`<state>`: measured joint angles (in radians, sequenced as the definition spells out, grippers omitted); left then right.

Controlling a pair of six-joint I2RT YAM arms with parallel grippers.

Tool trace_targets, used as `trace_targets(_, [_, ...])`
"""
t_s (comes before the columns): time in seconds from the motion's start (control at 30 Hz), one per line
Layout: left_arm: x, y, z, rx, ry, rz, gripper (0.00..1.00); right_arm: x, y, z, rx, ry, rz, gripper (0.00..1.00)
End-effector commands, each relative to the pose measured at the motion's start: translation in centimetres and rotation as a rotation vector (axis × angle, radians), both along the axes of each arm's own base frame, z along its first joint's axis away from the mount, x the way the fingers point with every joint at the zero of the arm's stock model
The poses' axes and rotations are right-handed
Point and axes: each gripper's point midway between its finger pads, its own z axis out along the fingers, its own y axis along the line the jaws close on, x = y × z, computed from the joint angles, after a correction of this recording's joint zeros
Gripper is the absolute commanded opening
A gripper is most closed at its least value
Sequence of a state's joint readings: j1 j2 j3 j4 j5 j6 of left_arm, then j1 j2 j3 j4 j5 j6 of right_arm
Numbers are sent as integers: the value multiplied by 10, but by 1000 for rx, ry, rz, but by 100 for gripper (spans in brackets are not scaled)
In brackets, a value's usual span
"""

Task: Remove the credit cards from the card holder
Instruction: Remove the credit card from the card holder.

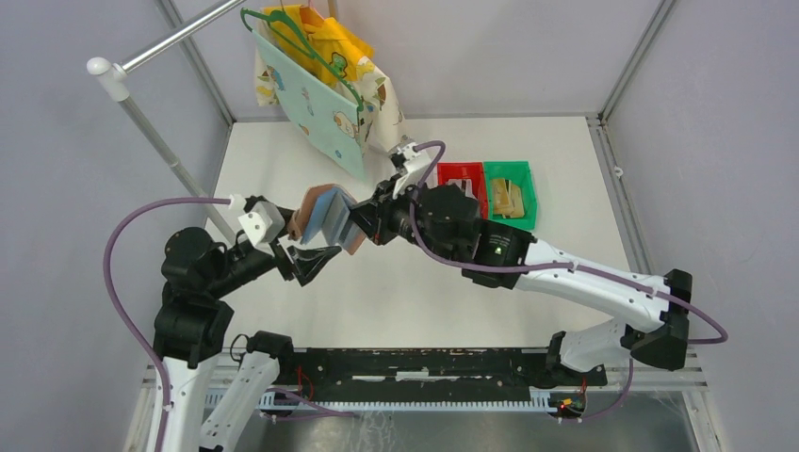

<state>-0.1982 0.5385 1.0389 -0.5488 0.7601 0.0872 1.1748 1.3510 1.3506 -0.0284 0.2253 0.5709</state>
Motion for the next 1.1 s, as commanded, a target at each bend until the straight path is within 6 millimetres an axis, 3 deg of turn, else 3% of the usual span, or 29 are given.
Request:
trace_targets(0.0, [1,2,5,83,-174,-25,80,20,-11,-24,-257,-55,-139,0])
trace_targets(0.17, [6,2,-5,79,-155,-10,79,10,5,-12,-267,-80,-127,0])
trace_targets(0.47, [26,10,-24,71,-90,79,73,-1,13,7,-247,-110,-115,0])
trace_targets(0.63, [41,20,-23,73,-74,170,54,-8,10,9,-257,-125,-91,0])
trace_targets(0.8, [38,17,-17,60,-22,153,34,-12,-6,4,-276,-144,-82,0])
trace_targets(1.07, [16,2,-4,25,5,32,22,-28,-23,11,-251,-197,-2,0])
